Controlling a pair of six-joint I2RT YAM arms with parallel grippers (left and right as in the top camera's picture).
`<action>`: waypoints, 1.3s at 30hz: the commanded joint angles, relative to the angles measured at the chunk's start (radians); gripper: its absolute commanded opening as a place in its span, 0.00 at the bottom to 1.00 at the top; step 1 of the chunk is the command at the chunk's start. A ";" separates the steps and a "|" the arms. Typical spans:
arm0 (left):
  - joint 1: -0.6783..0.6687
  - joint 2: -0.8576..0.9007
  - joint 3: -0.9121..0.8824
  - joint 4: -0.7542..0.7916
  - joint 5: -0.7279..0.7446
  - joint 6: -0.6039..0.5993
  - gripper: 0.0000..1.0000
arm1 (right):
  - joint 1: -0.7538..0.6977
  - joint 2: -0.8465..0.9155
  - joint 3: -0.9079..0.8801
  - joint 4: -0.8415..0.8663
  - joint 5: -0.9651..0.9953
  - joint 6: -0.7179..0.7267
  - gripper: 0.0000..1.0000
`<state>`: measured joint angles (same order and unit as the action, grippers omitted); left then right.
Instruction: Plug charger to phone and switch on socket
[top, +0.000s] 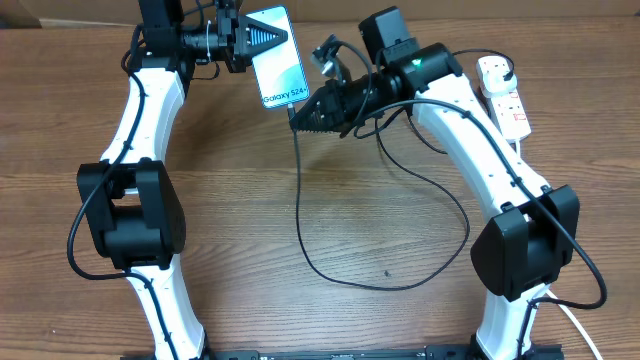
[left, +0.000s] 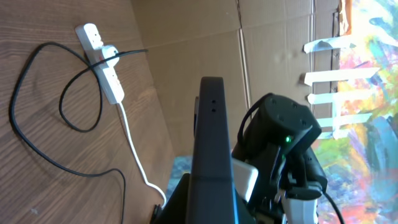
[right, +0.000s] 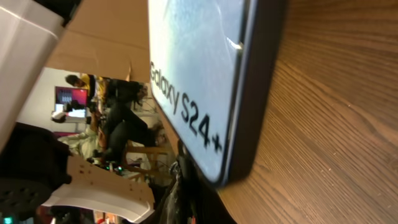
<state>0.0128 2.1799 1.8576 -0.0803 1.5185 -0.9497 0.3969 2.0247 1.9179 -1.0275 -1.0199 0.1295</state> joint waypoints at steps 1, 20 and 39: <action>-0.007 -0.002 0.014 0.003 0.064 0.030 0.04 | -0.035 0.007 0.026 0.031 -0.015 0.001 0.04; -0.007 -0.002 0.014 0.003 0.064 0.029 0.04 | -0.004 0.016 0.026 0.035 -0.005 0.005 0.04; -0.004 -0.002 0.014 0.004 0.064 0.027 0.04 | 0.010 0.020 0.026 0.035 0.024 0.049 0.04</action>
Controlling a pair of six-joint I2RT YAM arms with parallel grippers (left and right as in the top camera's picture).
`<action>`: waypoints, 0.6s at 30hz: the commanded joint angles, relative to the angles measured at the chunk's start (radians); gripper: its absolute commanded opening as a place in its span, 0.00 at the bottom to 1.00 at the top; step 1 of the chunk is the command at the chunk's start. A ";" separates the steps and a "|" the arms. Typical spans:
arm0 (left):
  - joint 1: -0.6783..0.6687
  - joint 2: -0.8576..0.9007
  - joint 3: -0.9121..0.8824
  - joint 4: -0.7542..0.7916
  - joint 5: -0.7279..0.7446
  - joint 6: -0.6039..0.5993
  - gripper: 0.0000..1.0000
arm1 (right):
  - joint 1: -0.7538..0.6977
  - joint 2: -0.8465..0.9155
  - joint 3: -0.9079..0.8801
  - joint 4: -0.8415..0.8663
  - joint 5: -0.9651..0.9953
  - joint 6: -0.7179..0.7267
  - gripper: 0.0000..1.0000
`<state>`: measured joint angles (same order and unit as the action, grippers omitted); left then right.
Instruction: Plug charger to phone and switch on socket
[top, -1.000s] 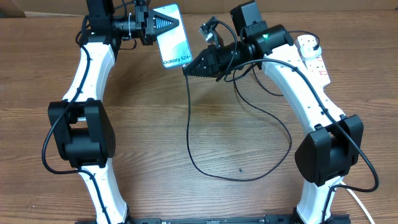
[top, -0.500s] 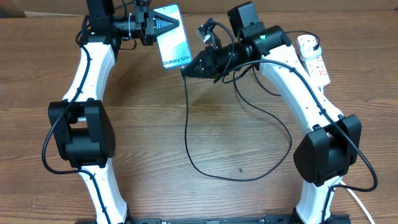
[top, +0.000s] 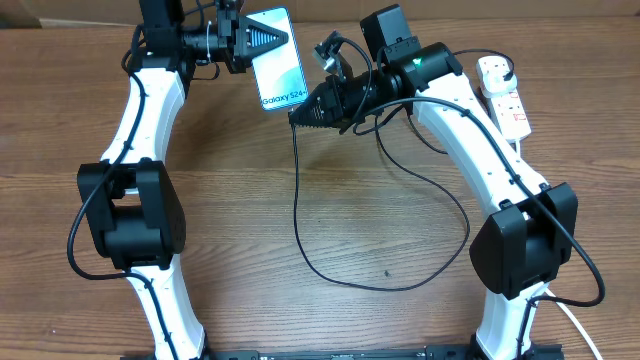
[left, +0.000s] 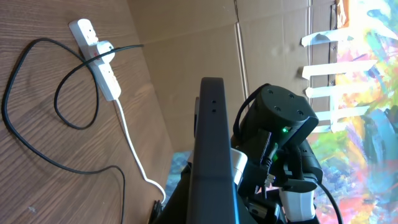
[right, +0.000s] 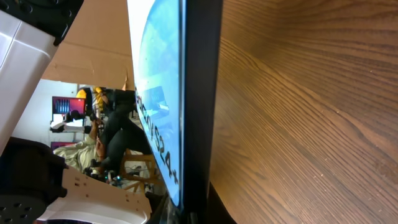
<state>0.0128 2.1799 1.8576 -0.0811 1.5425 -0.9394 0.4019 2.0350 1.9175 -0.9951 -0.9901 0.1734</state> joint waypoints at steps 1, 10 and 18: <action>-0.002 -0.002 0.014 0.005 0.040 0.017 0.04 | 0.008 0.010 0.027 0.002 -0.006 0.005 0.04; 0.018 -0.002 0.014 0.005 0.040 0.019 0.04 | 0.034 0.010 0.027 -0.002 -0.007 0.002 0.04; 0.028 -0.002 0.014 0.004 0.040 0.035 0.04 | 0.035 0.010 0.027 0.000 -0.048 0.001 0.04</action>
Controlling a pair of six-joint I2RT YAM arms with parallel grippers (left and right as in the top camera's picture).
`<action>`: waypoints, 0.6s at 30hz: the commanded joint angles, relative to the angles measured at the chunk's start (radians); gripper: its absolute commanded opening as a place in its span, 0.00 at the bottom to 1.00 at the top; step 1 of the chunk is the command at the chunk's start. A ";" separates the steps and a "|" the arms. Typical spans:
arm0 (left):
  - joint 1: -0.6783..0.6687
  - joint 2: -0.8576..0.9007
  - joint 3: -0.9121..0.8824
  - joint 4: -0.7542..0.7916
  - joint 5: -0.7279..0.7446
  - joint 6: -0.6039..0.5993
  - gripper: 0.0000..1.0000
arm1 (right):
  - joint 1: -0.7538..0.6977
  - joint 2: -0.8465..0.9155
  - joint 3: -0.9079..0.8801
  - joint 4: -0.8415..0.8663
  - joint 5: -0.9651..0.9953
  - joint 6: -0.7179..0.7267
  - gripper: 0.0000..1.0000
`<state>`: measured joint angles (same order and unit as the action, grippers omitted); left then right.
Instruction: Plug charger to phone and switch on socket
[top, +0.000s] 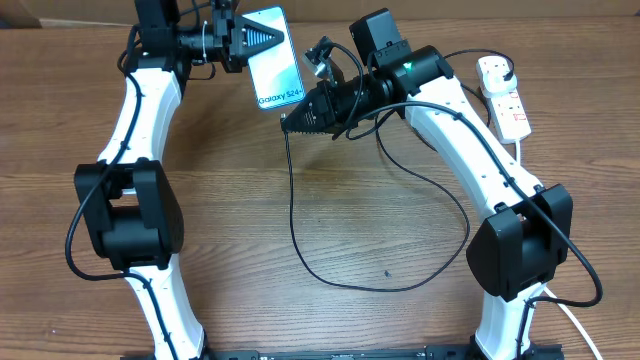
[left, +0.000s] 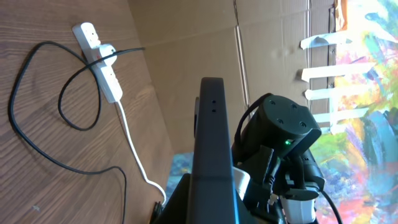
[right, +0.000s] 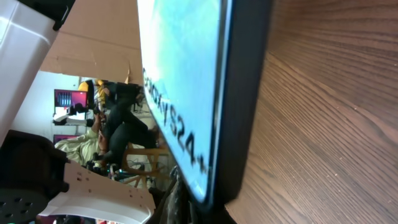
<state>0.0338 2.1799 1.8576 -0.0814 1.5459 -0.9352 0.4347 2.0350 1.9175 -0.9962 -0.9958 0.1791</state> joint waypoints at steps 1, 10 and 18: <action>0.007 -0.002 0.014 0.005 0.037 0.032 0.04 | 0.002 0.010 0.027 0.002 -0.047 -0.009 0.04; 0.007 -0.002 0.014 0.004 0.037 0.037 0.04 | 0.002 0.010 0.027 0.031 -0.101 -0.034 0.04; 0.005 -0.002 0.014 0.004 0.037 0.003 0.04 | 0.002 0.010 0.027 0.045 -0.097 -0.034 0.04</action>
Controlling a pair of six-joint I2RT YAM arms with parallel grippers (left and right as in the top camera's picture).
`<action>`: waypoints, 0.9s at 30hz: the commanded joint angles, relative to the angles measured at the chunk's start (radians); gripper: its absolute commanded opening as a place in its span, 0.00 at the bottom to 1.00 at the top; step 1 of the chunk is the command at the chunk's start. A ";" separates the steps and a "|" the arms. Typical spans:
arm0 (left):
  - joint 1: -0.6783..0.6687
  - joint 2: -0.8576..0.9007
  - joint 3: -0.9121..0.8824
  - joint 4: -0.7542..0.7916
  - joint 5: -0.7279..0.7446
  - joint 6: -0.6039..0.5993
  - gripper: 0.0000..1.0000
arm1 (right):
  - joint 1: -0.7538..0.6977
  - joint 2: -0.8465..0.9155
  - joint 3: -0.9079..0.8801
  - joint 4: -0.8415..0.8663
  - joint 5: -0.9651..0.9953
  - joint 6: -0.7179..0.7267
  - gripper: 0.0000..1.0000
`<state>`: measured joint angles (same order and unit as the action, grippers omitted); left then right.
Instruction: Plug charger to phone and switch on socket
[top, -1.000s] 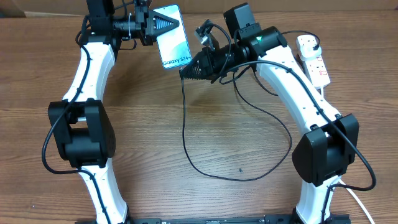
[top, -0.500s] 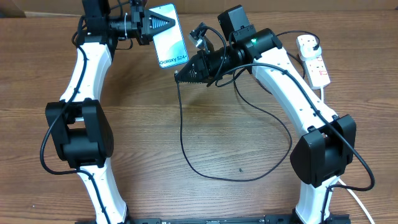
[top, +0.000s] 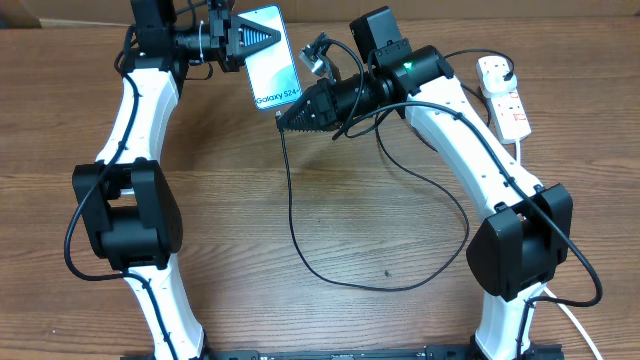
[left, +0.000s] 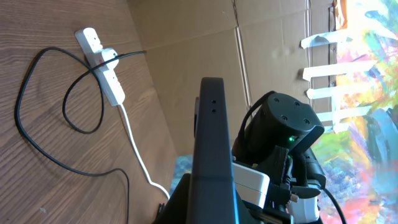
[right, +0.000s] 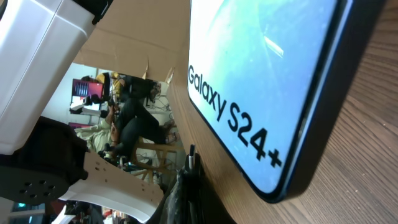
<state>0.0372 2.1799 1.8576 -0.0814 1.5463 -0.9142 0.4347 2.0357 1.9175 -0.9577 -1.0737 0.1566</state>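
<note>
A phone (top: 272, 68) with "Galaxy S24+" on its lit screen is held off the table at the back, my left gripper (top: 258, 35) shut on its top end. The left wrist view shows the phone (left: 211, 137) edge-on. My right gripper (top: 283, 118) is shut on the black charger plug (right: 191, 155), just below and left of the phone's bottom edge (right: 292, 186). The plug's metal tip stands apart from the phone. The black cable (top: 292, 210) hangs from the plug and loops over the table. The white socket strip (top: 503, 95) lies at the far right.
Brown wooden table (top: 230, 250). The cable loop lies across the middle and runs back to the socket strip (left: 102, 68), whose white lead trails off past the right arm's base (top: 520, 250). A cardboard wall (left: 186, 37) stands behind the table.
Both grippers have shifted slightly left. In the right wrist view the phone, nearly edge-on before, now shows its screen face, and the plug tip shows beside its lower corner.
All along my left gripper held the phone up and my right gripper held the plug under its bottom edge. The phone's angle in the right wrist view changed from moment to moment. Both have drifted left, and the plug is still apart from the phone.
</note>
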 joint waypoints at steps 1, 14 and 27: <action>0.002 -0.002 0.014 0.004 0.036 -0.028 0.04 | 0.002 0.009 0.027 0.007 -0.016 -0.011 0.04; 0.002 -0.002 0.014 0.004 0.037 -0.074 0.04 | 0.002 0.009 0.027 0.023 0.010 -0.005 0.04; 0.002 -0.002 0.014 0.004 0.036 -0.073 0.04 | -0.034 0.009 0.027 0.045 0.011 0.023 0.04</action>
<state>0.0372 2.1799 1.8576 -0.0811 1.5490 -0.9699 0.4061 2.0357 1.9179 -0.9215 -1.0657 0.1757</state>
